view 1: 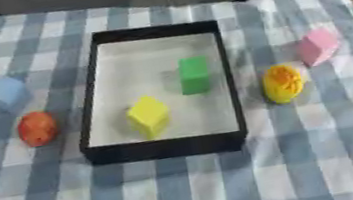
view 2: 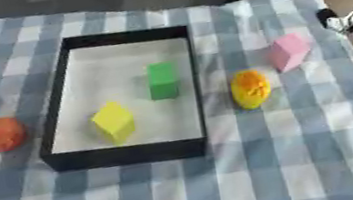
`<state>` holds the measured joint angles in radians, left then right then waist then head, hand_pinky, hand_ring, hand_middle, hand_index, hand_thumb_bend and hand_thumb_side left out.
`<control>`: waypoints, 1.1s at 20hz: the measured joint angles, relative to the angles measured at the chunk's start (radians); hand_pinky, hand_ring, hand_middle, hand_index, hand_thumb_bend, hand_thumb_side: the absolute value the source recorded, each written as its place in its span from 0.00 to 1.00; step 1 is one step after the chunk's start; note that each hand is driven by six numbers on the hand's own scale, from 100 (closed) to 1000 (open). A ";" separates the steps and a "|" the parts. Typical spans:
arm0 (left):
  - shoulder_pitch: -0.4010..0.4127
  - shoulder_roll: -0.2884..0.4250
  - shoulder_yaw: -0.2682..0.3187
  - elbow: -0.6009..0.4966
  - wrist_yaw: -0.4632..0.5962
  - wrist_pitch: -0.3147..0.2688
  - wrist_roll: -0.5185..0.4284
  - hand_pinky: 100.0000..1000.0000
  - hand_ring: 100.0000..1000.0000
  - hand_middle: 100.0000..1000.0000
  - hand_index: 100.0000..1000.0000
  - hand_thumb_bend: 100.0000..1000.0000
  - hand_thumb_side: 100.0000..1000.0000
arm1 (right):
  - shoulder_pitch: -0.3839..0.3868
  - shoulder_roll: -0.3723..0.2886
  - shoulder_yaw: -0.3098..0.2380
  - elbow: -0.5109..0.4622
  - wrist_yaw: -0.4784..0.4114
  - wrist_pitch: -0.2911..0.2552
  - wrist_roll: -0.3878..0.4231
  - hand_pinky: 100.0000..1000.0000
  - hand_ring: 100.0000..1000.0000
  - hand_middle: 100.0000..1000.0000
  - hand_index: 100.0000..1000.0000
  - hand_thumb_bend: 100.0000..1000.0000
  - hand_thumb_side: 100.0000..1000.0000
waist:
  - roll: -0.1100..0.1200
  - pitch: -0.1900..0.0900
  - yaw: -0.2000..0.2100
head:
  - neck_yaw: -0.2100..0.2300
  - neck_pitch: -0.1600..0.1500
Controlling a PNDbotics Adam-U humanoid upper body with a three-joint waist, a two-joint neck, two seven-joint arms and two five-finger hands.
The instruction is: Pick up objects on the table and place them in the box.
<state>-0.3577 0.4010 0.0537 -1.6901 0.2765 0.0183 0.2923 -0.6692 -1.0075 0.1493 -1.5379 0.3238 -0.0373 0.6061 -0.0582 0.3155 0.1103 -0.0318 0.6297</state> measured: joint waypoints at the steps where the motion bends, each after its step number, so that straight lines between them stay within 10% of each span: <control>1: 0.000 0.002 0.000 0.000 0.000 0.000 0.000 0.75 0.73 0.78 0.82 0.14 0.80 | -0.003 0.000 0.001 0.000 0.000 -0.006 0.015 0.92 0.90 0.87 0.92 0.03 0.08 | -0.001 0.000 0.000 | 0.000 0.000; 22: -0.009 0.003 -0.012 -0.005 -0.002 0.007 -0.008 0.75 0.73 0.78 0.82 0.14 0.82 | -0.045 0.033 0.051 0.036 0.122 -0.093 0.069 0.95 0.91 0.85 0.90 0.24 0.00 | -0.008 0.001 0.021 | -0.016 -0.010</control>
<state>-0.3665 0.4044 0.0418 -1.6953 0.2749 0.0256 0.2843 -0.7138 -0.9745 0.2001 -1.5023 0.4457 -0.1300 0.6752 -0.0663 0.3166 0.1310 -0.0481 0.6201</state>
